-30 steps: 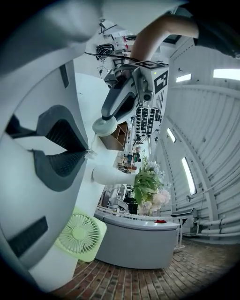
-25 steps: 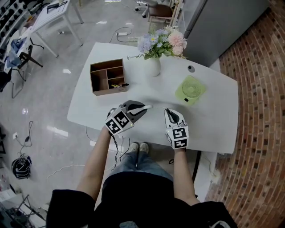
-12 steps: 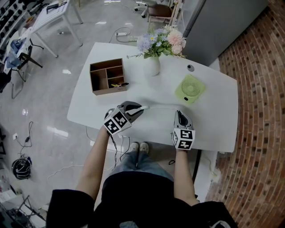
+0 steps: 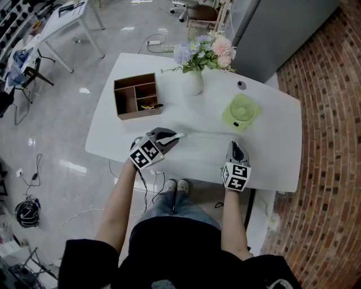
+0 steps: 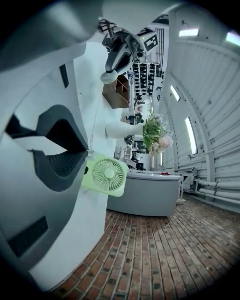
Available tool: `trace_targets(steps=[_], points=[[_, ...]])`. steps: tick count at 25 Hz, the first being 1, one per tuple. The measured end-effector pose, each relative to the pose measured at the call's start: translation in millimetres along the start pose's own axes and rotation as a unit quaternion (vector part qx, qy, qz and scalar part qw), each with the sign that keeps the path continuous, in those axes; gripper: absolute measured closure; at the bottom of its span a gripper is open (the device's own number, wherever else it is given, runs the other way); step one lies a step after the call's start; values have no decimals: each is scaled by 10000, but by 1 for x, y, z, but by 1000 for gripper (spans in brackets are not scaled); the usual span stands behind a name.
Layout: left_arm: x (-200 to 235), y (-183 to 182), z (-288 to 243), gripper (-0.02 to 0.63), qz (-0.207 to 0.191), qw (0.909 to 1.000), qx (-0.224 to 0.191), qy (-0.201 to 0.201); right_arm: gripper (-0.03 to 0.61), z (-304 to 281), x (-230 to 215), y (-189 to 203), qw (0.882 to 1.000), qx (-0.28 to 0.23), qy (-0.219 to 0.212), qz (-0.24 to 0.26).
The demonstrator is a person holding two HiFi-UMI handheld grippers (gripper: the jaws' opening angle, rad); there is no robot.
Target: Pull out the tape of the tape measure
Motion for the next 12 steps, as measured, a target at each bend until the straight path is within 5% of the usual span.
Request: trace_targets(steps=[12], points=[[5,16,3,543,51,9999,156,0,577,8,-37,14,9987,74,494,8]])
Point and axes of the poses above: the fingertips, and each gripper's own axes: z backward along the fingers, x to its left, y out of its underside, the point moved 3 cm from there along z, backward along the fingers, and after that the axes turned 2 degrees about -z, right-handed, at the moved point
